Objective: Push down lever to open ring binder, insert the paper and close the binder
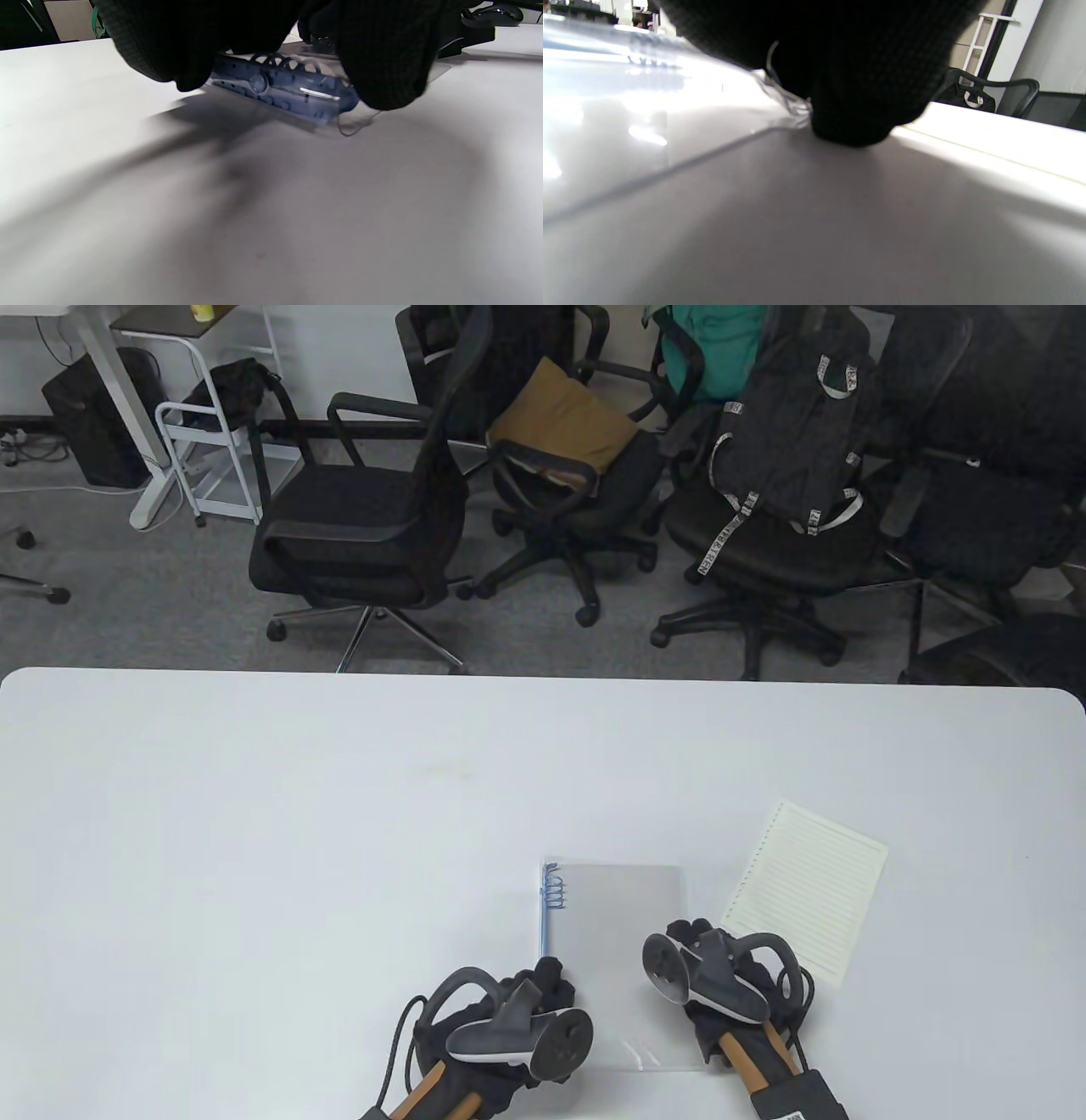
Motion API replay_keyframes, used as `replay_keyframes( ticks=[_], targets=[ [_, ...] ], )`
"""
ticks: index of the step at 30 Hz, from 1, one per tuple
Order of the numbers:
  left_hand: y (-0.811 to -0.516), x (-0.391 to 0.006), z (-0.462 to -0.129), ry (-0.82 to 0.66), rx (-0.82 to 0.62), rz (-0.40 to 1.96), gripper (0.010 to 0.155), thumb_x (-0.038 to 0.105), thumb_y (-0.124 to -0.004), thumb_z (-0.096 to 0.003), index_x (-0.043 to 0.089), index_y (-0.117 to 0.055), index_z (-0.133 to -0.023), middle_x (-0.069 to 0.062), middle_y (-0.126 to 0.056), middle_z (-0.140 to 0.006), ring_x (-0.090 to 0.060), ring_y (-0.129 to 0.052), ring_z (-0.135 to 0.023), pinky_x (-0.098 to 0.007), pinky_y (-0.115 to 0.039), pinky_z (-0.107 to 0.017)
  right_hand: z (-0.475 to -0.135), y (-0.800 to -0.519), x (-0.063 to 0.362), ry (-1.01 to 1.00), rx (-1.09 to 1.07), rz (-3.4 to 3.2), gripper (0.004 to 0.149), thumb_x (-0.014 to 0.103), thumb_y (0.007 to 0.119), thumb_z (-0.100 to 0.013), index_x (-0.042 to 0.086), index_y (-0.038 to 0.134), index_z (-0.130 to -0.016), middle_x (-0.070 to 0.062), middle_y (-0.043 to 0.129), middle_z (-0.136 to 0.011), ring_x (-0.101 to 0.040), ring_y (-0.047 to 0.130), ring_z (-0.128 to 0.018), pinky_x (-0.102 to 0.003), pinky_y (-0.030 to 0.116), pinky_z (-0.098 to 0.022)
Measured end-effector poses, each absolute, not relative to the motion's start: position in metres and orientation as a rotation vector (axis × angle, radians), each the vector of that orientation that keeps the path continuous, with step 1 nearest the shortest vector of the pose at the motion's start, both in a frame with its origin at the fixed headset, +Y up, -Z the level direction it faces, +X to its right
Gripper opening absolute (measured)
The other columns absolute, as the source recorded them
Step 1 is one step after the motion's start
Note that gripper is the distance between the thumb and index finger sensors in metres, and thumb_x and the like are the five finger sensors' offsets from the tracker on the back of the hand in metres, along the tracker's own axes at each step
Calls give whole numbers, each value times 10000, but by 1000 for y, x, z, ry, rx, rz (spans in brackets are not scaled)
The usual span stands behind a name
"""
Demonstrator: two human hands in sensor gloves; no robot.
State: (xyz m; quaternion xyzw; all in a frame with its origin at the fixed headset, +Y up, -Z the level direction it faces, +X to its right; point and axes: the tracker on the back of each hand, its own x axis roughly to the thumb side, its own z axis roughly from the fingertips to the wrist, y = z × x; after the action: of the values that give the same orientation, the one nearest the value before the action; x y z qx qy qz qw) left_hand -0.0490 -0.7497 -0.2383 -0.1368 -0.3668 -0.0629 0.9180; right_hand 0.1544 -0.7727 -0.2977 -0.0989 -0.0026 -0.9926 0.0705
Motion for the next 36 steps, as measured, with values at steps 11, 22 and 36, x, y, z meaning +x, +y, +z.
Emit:
replay_keyframes(
  ticks=[11, 22, 36],
  targets=[
    [-750, -49, -238, -761, -285, -138, 865, 574, -894, -469, 31, -705, -1115, -317, -632, -1135, -459, -898, -960, -505, -820, -712, -291, -765, 176, 106, -213, -3143, 439, 251, 739, -596, 138, 677, -1016, -218, 829, -895, -274, 953, -655, -347, 881, -454],
    [-750, -48, -237, -761, -291, -162, 869, 582, -889, -475, 23, -705, -1115, -326, -642, -1126, -457, -898, -956, -497, -817, -706, -273, -760, 181, 94, -539, -2753, 389, 259, 770, -572, 231, 758, -959, -116, 730, -1028, -311, 830, -870, -466, 802, -599],
    [-752, -34, -229, -754, -243, -311, 947, 641, -843, -480, -23, -679, -1136, -358, -645, -1130, -476, -890, -957, -517, -804, -707, -283, -776, 191, 89, -500, -2747, 373, 269, 819, -537, 240, 792, -908, -91, 870, -860, -203, 930, -641, -281, 876, -457]
  ],
)
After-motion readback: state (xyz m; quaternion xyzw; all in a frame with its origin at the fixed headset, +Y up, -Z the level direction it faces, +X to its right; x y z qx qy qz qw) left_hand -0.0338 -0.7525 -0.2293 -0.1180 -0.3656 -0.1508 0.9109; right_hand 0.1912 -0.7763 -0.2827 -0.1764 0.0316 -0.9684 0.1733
